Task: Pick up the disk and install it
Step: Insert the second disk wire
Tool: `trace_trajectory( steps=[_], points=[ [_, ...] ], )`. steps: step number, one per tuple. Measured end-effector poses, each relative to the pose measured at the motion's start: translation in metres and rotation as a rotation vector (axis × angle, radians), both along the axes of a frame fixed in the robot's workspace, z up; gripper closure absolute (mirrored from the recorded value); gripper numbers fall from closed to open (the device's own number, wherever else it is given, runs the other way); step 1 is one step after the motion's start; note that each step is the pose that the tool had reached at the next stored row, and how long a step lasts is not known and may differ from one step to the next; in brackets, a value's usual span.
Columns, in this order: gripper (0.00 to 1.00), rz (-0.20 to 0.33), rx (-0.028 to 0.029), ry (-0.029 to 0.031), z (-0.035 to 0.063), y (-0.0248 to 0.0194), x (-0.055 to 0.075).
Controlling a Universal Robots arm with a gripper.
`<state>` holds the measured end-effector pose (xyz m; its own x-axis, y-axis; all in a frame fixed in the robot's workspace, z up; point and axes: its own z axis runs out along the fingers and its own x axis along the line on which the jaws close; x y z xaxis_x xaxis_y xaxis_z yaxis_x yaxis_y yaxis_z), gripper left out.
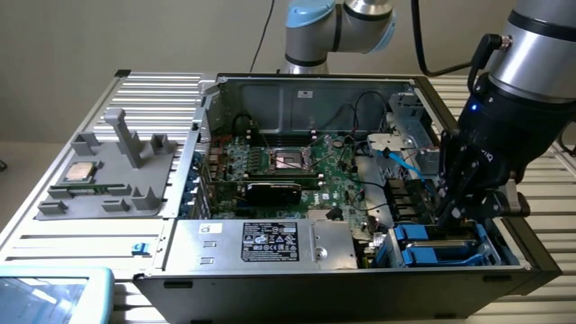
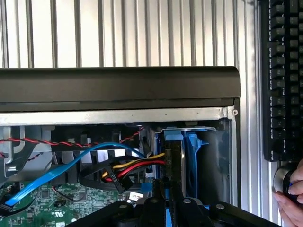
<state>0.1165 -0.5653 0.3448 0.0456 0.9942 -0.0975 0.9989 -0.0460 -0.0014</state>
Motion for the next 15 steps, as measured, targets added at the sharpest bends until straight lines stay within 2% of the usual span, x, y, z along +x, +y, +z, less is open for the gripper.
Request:
trace_trajectory(
  steps=[15],
  points=[
    [0.84,0.002,-0.0005,0.0011,-0.006,0.0,0.0]
  ],
)
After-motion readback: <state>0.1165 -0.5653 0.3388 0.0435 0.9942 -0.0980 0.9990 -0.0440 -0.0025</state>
